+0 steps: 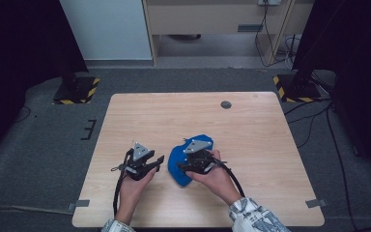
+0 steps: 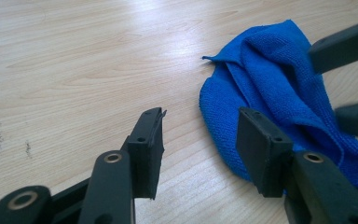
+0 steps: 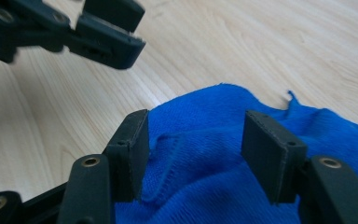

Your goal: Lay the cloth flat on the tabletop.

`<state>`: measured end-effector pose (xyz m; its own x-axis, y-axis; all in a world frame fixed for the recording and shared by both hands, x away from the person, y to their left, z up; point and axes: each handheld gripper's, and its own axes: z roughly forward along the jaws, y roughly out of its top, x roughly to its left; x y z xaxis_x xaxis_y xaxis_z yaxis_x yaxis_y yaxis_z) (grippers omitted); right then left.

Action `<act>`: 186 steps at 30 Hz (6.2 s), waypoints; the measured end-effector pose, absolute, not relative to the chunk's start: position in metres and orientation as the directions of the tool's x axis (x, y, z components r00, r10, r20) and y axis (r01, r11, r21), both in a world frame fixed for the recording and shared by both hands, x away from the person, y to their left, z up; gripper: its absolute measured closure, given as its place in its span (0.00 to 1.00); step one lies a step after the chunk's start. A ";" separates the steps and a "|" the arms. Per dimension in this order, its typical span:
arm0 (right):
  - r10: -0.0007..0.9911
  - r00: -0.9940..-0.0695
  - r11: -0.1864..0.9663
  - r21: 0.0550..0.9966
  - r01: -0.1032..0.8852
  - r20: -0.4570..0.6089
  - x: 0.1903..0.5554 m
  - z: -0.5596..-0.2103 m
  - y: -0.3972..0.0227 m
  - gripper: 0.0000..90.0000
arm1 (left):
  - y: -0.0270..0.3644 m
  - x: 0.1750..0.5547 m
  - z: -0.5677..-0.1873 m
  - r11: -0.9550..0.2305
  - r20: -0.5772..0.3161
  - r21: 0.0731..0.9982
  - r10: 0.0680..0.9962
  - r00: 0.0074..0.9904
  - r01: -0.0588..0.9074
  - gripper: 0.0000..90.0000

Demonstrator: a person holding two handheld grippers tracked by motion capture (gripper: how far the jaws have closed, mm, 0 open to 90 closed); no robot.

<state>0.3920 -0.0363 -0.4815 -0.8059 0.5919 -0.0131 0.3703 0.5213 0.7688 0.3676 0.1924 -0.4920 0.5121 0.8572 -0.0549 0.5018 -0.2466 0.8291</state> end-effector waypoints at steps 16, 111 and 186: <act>0.639 -0.769 0.479 0.789 0.386 -0.011 0.398 -0.466 -0.081 0.99 | 0.191 0.365 -0.491 -0.252 -0.054 0.832 0.850 0.524 0.495 0.56; 0.759 -0.638 0.324 0.774 0.543 0.129 0.357 -0.518 -0.202 0.96 | 0.145 0.402 -0.484 -0.290 -0.089 0.813 0.796 0.599 0.505 0.51; 0.814 -0.562 0.200 0.837 0.509 0.147 0.366 -0.499 -0.224 0.98 | 0.121 0.416 -0.461 -0.375 0.014 0.828 0.757 0.653 0.417 0.94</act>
<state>0.3662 -0.2241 -0.4986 -0.5622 0.8137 0.1475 0.5094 0.2002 0.8369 0.4160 0.1206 -0.4609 0.6527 0.7575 0.0144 0.4171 -0.3751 0.8279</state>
